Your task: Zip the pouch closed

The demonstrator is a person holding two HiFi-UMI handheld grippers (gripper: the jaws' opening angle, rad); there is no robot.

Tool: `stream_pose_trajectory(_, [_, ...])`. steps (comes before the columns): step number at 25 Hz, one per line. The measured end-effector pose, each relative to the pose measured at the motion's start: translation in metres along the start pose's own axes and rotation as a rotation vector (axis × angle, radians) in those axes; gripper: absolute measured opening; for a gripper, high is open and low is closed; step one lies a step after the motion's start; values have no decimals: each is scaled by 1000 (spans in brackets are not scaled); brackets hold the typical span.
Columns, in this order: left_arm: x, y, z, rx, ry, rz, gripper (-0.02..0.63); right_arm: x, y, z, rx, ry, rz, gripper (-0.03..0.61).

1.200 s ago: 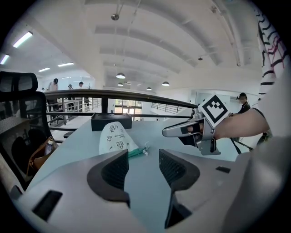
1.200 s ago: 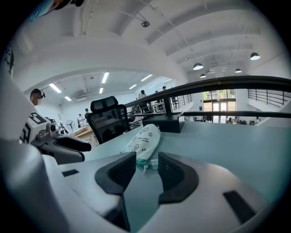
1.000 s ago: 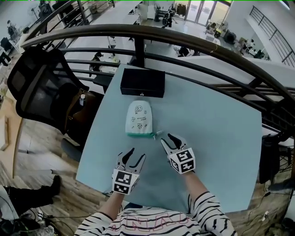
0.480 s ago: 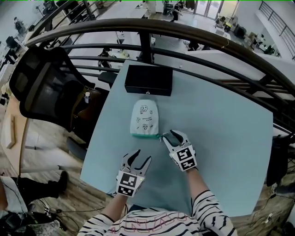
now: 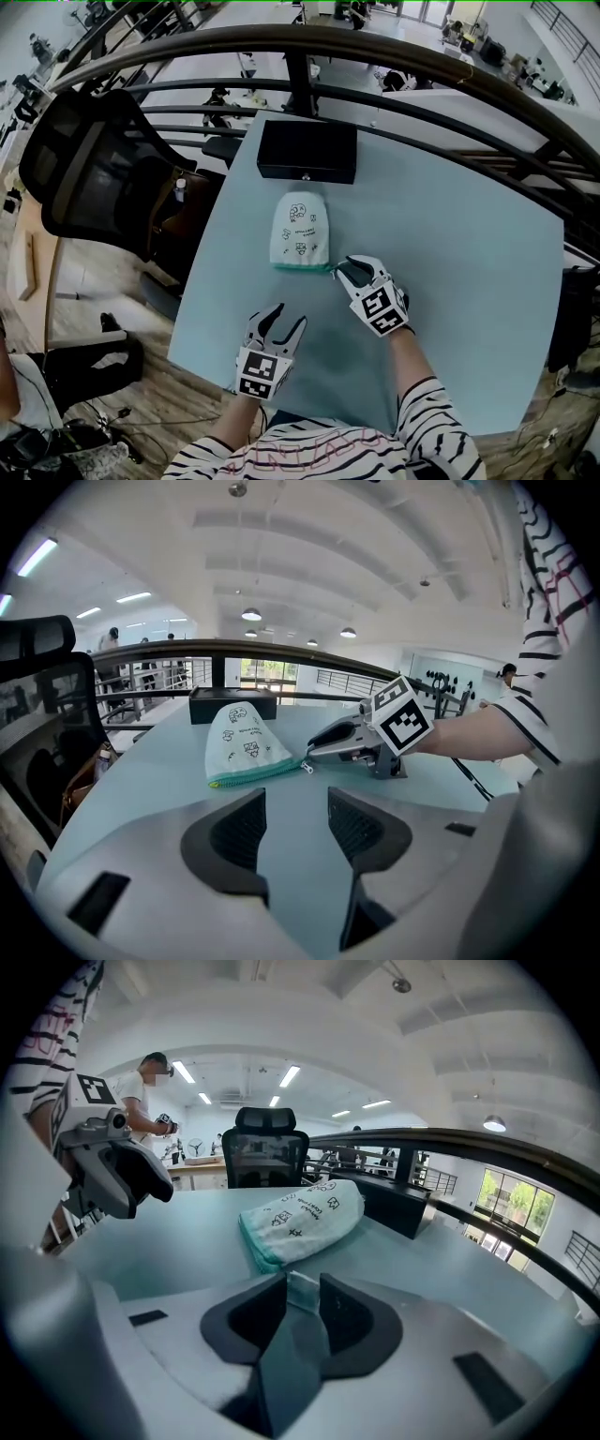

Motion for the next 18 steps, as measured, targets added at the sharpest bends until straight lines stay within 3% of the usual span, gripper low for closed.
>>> stream_pose_trajectory(4, [0, -6, 3, 10, 3, -5, 193, -2, -3, 3, 15, 3, 15, 110])
stream_pose_trajectory(8, [0, -7, 5, 11, 6, -13, 193, 2, -7, 7, -19, 10, 39, 44])
stream_pose_trajectory(18, [-6, -1, -2, -5, -13, -23, 193, 29, 13, 28, -161, 34, 24, 29])
Point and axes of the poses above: the fingertips, and each gripper's own axes: x backward along the fingers, z to its left, y out of its top, the point moved 4 cm from there along x, backward along the fingers, and after that the axes turned 13 degrees about x, right-handed, at the moved point
